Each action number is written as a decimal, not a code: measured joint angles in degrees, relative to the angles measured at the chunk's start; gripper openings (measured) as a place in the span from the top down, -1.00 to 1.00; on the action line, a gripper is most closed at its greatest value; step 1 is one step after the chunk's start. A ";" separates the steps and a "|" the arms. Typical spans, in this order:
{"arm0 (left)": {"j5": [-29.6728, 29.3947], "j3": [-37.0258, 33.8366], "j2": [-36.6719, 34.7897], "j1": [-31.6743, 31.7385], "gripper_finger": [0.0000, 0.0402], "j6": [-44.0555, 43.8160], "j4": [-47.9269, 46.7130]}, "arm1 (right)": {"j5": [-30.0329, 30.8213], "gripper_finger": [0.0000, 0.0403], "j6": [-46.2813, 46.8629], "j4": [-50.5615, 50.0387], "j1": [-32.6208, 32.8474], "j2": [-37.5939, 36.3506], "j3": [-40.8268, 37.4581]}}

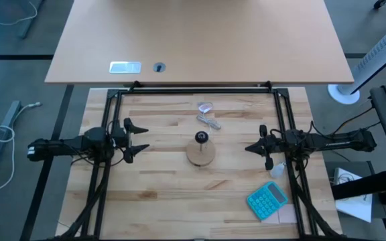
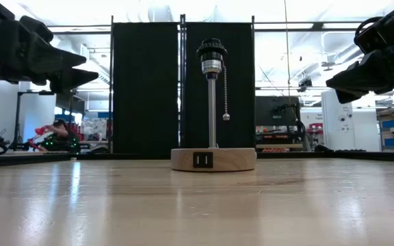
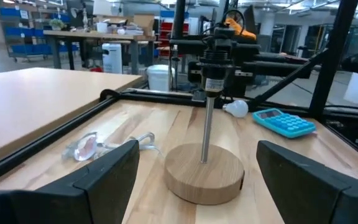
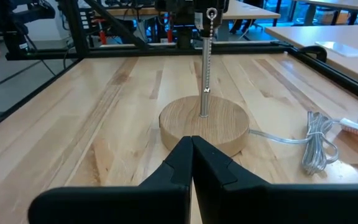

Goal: Screw lightbulb
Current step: Return to Home Position

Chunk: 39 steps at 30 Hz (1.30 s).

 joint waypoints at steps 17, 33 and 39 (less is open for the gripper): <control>4.25 -0.01 5.99 0.10 -0.57 -2.06 0.62 | 0.01 1.00 0.02 0.00 0.00 0.00 0.00; 4.29 0.52 11.57 0.09 -0.57 -4.35 2.18 | 0.00 0.99 -0.02 0.00 0.00 0.00 0.00; 4.31 0.58 13.88 0.09 -0.57 -4.33 2.19 | 0.00 0.99 0.01 0.00 0.00 0.00 0.00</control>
